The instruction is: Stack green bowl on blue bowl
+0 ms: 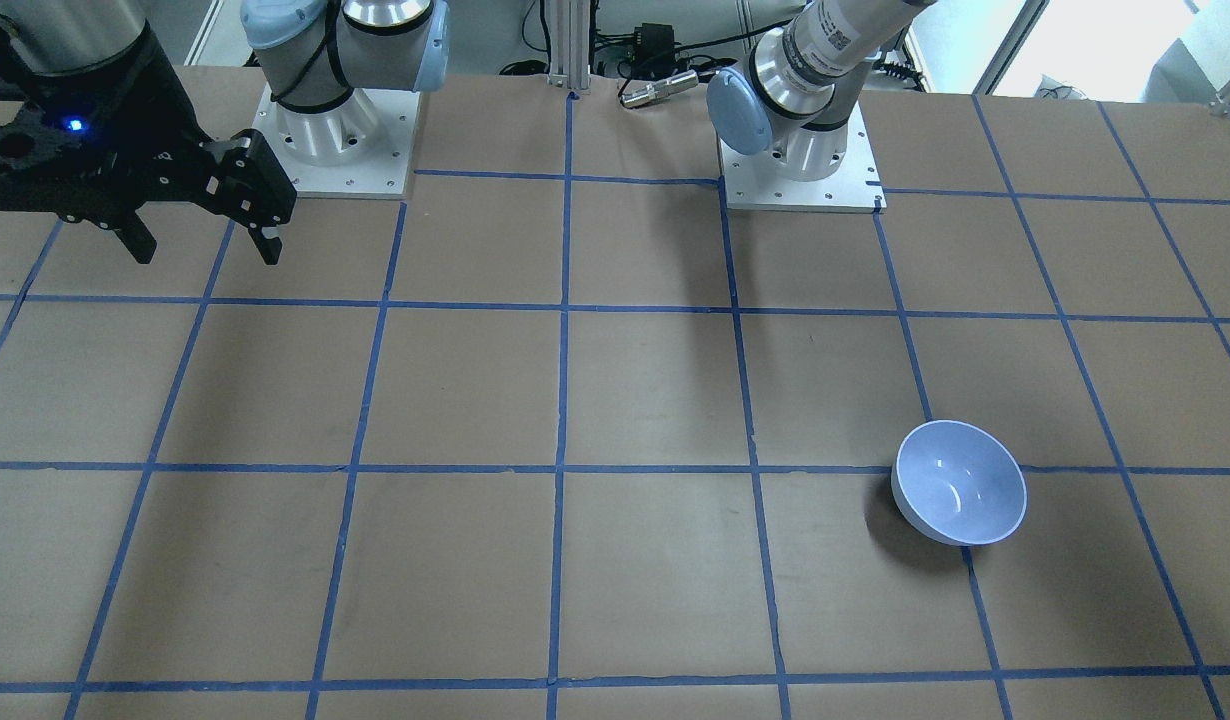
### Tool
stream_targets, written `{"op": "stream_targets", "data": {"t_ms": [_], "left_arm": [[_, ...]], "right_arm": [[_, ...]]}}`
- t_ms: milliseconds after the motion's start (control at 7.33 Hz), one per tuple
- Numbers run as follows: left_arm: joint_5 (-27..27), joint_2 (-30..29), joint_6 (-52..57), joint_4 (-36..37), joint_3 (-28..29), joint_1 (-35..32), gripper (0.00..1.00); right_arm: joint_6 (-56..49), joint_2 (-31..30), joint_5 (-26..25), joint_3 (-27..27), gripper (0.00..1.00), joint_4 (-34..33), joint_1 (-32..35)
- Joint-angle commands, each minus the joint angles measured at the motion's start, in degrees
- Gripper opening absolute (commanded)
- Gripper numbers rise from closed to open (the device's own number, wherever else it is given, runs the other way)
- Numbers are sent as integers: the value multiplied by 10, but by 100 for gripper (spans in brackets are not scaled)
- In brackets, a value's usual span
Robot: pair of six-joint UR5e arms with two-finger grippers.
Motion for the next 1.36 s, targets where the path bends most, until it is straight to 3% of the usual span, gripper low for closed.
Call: {"op": "stream_targets", "data": {"t_ms": [0,409,818,1227], "left_arm": [[3,-108,144,13,105,37,100],[-3,-209,385,64,159,67,98],[-38,-272,418,70,196,89,98],[-41,-309,435,70,231,89,95]], "right_arm": [[0,-1,-1,0,100,0,0],[0,0,0,0,100,0,0],[0,0,0,0,100,0,0],[0,0,0,0,100,0,0]]}}
